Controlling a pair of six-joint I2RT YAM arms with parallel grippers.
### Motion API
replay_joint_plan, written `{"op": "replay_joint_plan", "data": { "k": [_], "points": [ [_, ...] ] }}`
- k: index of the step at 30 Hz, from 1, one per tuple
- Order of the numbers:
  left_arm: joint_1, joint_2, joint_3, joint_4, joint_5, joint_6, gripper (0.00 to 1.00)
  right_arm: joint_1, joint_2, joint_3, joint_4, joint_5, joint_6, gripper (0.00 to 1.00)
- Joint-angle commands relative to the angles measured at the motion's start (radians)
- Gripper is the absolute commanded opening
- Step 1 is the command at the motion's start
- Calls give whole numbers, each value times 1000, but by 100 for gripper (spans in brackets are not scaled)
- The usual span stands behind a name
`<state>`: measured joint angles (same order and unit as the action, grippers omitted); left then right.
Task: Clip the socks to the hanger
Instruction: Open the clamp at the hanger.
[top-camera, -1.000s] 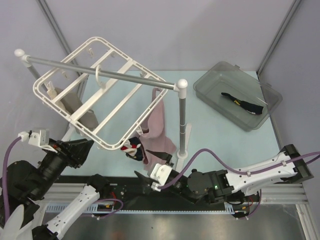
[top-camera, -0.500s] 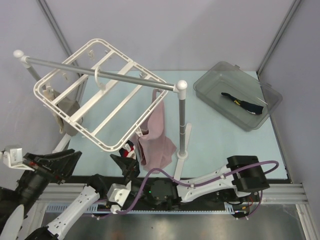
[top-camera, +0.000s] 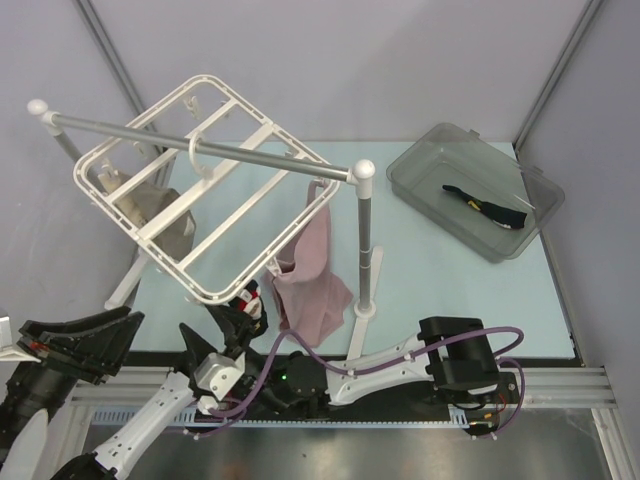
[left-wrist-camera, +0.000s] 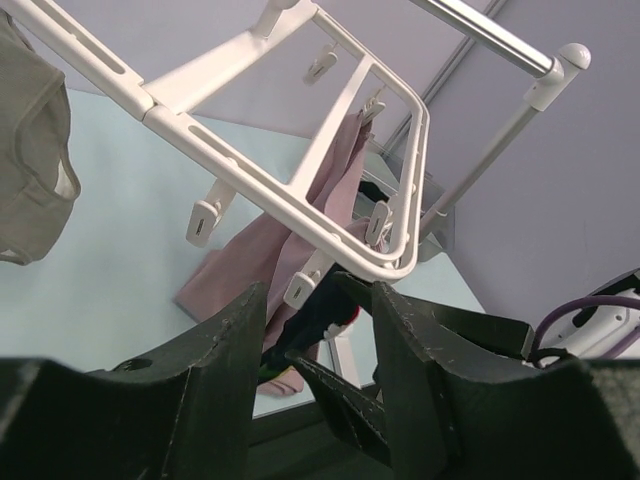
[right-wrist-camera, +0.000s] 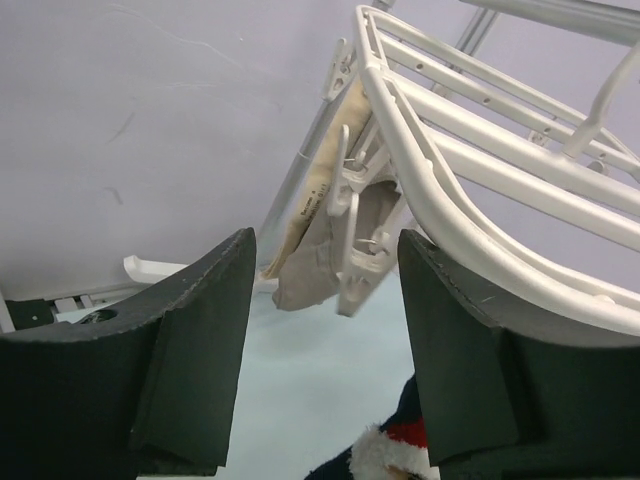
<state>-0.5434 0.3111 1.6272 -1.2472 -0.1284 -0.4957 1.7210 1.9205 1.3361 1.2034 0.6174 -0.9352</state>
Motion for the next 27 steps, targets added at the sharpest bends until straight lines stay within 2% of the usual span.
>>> {"op": "replay_joint_plan", "data": {
  "k": [1,8,13,19,27],
  "points": [
    [-4,25,8,0,4,25,51,-11,12,41,100,45,13,63],
    [-3,23,13,-4,7,26,50,-15,8,23,117,68,50,49],
    [-4,25,28,-18,10,25,49,-60,-35,-47,139,119,15,47],
    [-4,28,36,-32,10,23,49,-113,-170,-184,124,125,18,47],
    [-4,3,-95,8,70,0,45,-170,-316,-302,44,117,18,48]
  ]
}}
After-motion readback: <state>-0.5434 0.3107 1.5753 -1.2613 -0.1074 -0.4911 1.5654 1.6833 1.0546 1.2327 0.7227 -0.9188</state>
